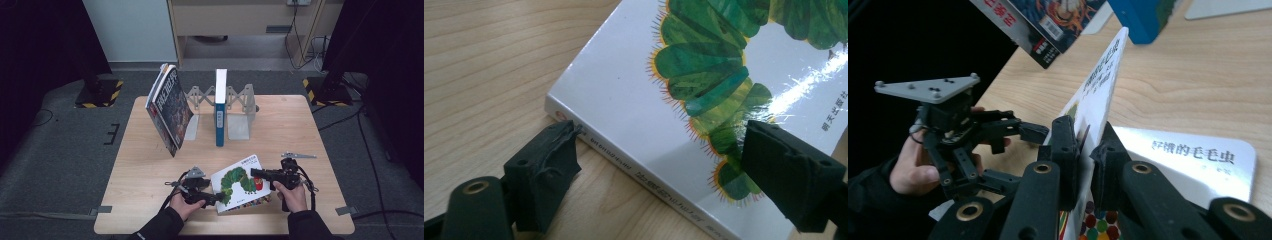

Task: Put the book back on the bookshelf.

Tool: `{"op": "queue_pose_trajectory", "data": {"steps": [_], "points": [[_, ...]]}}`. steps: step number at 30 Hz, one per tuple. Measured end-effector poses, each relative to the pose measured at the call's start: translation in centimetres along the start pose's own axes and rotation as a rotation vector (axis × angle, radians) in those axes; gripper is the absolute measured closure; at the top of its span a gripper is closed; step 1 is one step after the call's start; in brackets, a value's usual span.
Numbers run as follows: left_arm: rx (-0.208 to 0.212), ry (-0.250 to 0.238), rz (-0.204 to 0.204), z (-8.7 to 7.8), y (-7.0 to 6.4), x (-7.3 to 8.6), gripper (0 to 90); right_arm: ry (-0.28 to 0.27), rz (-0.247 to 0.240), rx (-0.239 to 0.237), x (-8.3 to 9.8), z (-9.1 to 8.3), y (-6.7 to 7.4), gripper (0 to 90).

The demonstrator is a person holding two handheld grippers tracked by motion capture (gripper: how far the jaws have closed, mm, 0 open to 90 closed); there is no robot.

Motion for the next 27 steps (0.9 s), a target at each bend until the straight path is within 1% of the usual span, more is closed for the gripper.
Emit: {"op": "queue_pose_trajectory", "data": {"steps": [2,5,7,11,12,15,17,19,20,21,22,23,27], "points": [[0.010,-0.006,-0.002,0.0,0.0,0.0,11.7,-0.014,-0.013,-0.017,-0.1,-0.2,0.2,83.2],[0.028,-0.004,0.000,0.2,-0.1,0.0,10.5,-0.050,-0.039,-0.033,-0.2,-0.5,0.5,84.1],[0.030,-0.007,0.015,0.4,-0.2,0.1,8.8,-0.066,-0.049,-0.039,-0.3,-0.7,0.6,84.3],[0.034,-0.012,0.033,0.5,-0.2,0.0,6.4,-0.078,-0.047,-0.047,-0.3,-0.7,0.5,84.3],[0.035,-0.013,0.035,0.6,-0.2,0.0,5.9,-0.078,-0.054,-0.042,-0.3,-0.8,0.6,84.3],[0.036,-0.018,0.042,0.7,-0.2,0.0,4.8,-0.084,-0.051,-0.043,-0.2,-0.8,0.5,84.3],[0.037,-0.022,0.041,0.7,-0.2,0.1,4.8,-0.076,-0.047,-0.023,-0.2,-0.7,0.3,84.2],[0.042,-0.024,0.053,0.8,-0.2,0.1,5.0,-0.054,-0.051,0.019,-0.1,-0.6,0.0,83.5],[0.045,-0.024,0.052,0.8,-0.3,0.0,5.4,-0.040,-0.043,0.037,-0.1,-0.5,-0.2,83.0],[0.044,-0.025,0.050,0.8,-0.3,0.0,5.6,-0.020,-0.045,0.065,0.0,-0.4,-0.3,82.2],[0.043,-0.025,0.051,0.8,-0.3,0.0,5.6,-0.002,-0.044,0.079,0.1,-0.2,-0.4,82.1],[0.044,-0.025,0.050,0.8,-0.3,0.0,5.6,0.000,-0.032,0.080,0.1,-0.2,-0.4,82.0],[0.048,-0.026,0.049,0.8,-0.3,0.0,5.7,0.002,-0.027,0.083,0.2,-0.2,-0.5,82.1]]}}
Point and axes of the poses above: each handheld gripper's, and its own axes: z roughly forward along the jaws, x roughly out of its underside, y roughly to its left, the point moved 3 cm from there along z, roughly forward along the jaws, and after that the axes turned 11 degrees about y, right-handed, at the moved point
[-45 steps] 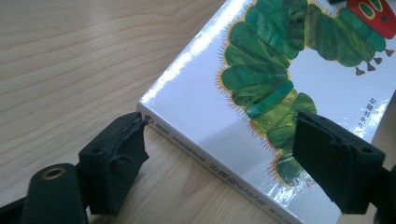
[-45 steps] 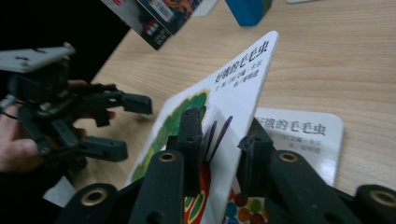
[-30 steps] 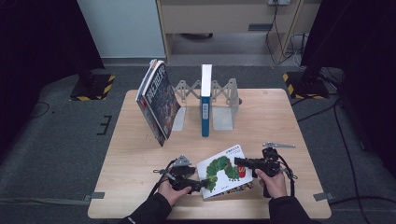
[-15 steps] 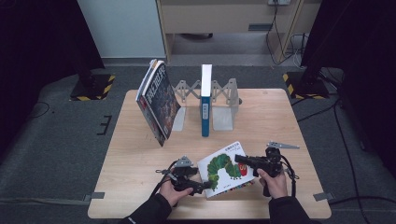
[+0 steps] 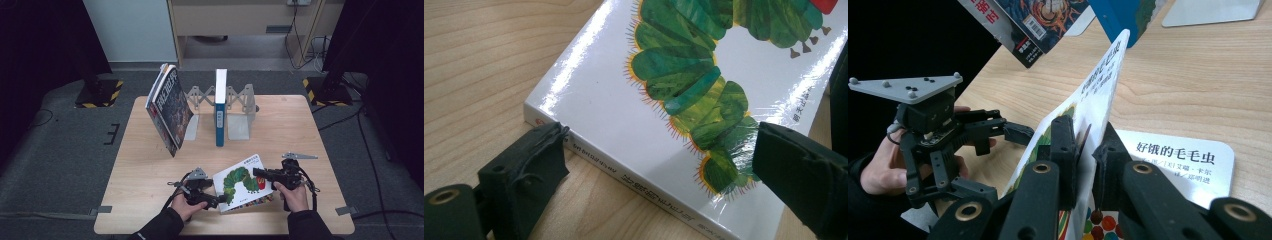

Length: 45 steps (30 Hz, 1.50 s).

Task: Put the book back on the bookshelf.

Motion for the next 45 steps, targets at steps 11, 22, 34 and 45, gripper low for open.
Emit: {"op": "queue_pose_trajectory", "data": {"steps": [11,22,34,45], "points": [[0.006,0.002,0.003,0.0,0.0,0.0,5.8,-0.113,-0.022,-0.129,-0.4,-0.9,0.9,85.5],[0.036,0.002,0.004,0.4,-0.3,-0.2,6.1,-0.117,-0.058,-0.067,-0.4,-0.7,0.7,83.1],[0.034,-0.015,-0.025,0.3,0.0,-0.3,7.3,0.052,-0.104,0.170,0.3,0.7,-0.1,61.3],[0.020,-0.023,-0.036,0.3,0.2,-0.3,7.4,0.141,-0.116,0.244,1.0,2.1,-0.3,47.5]]}}
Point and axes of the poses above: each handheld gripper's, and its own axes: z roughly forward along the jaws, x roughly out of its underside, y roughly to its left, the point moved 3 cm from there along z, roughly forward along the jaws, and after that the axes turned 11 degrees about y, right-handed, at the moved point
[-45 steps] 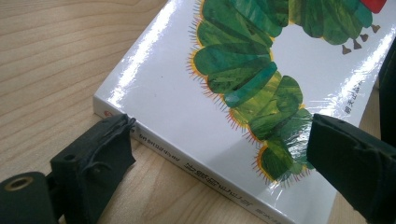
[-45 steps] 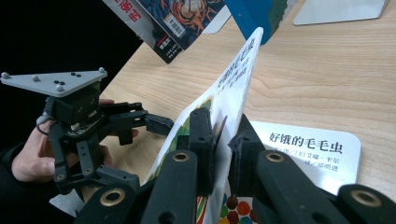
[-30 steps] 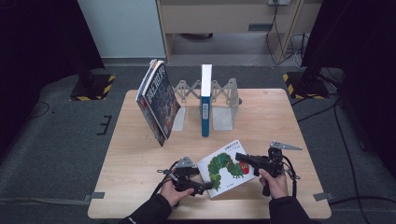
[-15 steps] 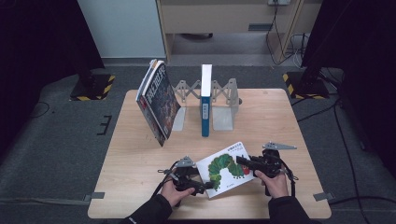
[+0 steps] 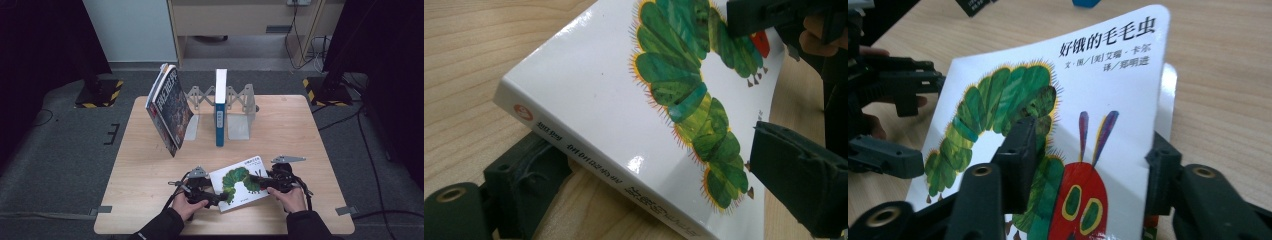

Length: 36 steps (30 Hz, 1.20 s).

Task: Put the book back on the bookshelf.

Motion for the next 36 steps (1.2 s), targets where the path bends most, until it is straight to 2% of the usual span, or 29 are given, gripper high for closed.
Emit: {"op": "queue_pose_trajectory", "data": {"steps": [3,5,8,13,15,17,20,24,28,29,33,34,36], "points": [[0.001,0.000,-0.003,0.0,0.0,0.0,7.4,0.024,-0.005,0.019,0.2,0.5,0.2,44.7],[0.003,-0.001,-0.003,0.0,0.1,0.0,7.4,0.024,-0.005,0.004,0.1,0.6,0.5,44.6],[0.005,-0.003,-0.006,0.0,0.1,0.0,7.4,0.014,-0.022,0.003,0.1,0.8,0.7,44.5],[0.005,-0.006,-0.012,0.0,0.1,0.0,7.6,0.009,-0.022,-0.005,0.1,0.9,0.9,44.3],[-0.002,-0.008,-0.016,-0.1,0.1,0.0,9.6,0.009,-0.021,-0.008,0.1,0.9,0.9,44.1],[-0.036,-0.006,-0.007,-0.2,0.3,0.0,14.2,0.012,-0.015,-0.015,0.0,0.8,0.9,42.9],[-0.030,-0.006,-0.010,-0.3,0.4,0.0,16.2,0.022,-0.019,-0.007,0.0,0.8,1.2,37.5],[-0.027,-0.007,-0.013,-0.3,0.4,0.0,16.3,0.030,-0.075,0.044,-0.2,0.8,1.6,33.0],[-0.034,-0.007,-0.013,-0.3,0.5,0.0,18.6,-0.001,-0.063,0.055,-0.3,0.1,1.4,32.3],[-0.037,-0.007,-0.012,-0.4,0.5,0.0,19.8,-0.012,-0.065,0.071,-0.3,0.0,1.1,32.0],[-0.041,-0.010,-0.018,-0.5,0.7,0.0,24.6,0.007,-0.055,0.131,-0.1,0.1,0.6,32.3],[-0.042,-0.009,-0.017,-0.5,0.6,0.0,24.6,0.022,-0.061,0.146,0.0,0.3,0.5,32.6],[-0.042,-0.008,-0.017,-0.5,0.6,0.0,24.6,0.073,-0.058,0.142,0.4,1.0,0.5,32.6]]}}
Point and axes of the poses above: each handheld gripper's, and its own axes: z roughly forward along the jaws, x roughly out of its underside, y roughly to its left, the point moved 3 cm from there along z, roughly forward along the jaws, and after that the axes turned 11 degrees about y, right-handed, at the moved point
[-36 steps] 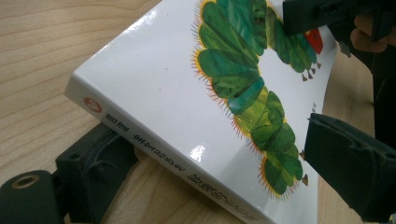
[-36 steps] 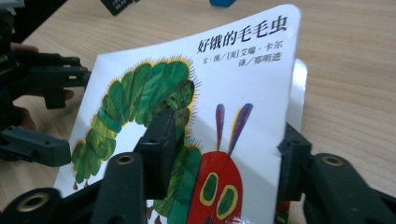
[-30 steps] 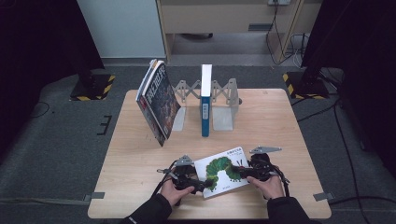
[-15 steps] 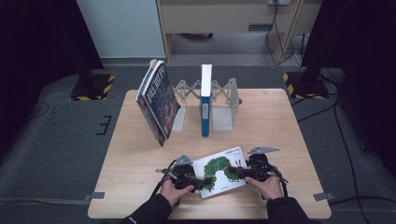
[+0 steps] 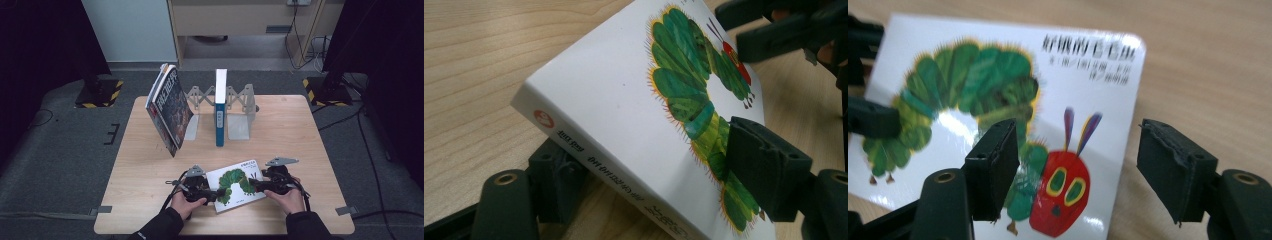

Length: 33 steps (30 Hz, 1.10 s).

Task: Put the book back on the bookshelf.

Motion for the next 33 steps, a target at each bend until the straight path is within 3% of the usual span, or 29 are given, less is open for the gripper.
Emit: {"op": "queue_pose_trajectory", "data": {"steps": [1,3,10,16,23,26,33], "points": [[0.002,-0.003,-0.005,0.0,0.0,0.0,24.6,0.029,-0.011,0.008,0.1,0.5,0.1,30.7],[0.003,-0.004,-0.007,0.0,0.0,0.0,24.9,0.032,0.003,-0.015,0.3,0.9,0.3,25.6],[0.001,0.001,-0.016,-0.1,0.1,-0.1,25.4,0.024,0.035,-0.031,0.3,1.0,0.3,26.9],[-0.010,0.020,-0.062,-0.4,0.3,-0.3,28.0,0.008,0.039,-0.025,0.3,0.9,0.3,30.6],[-0.006,-0.028,-0.090,-1.6,0.5,-0.9,39.0,-0.037,0.034,-0.036,0.0,0.5,0.4,32.8],[-0.003,-0.032,-0.084,-1.6,0.5,-1.0,40.6,-0.044,0.037,-0.045,0.0,0.4,0.3,33.7],[0.001,-0.036,-0.058,-1.8,0.3,-1.3,43.1,-0.045,0.040,-0.085,-0.1,1.0,0.1,25.2]]}}
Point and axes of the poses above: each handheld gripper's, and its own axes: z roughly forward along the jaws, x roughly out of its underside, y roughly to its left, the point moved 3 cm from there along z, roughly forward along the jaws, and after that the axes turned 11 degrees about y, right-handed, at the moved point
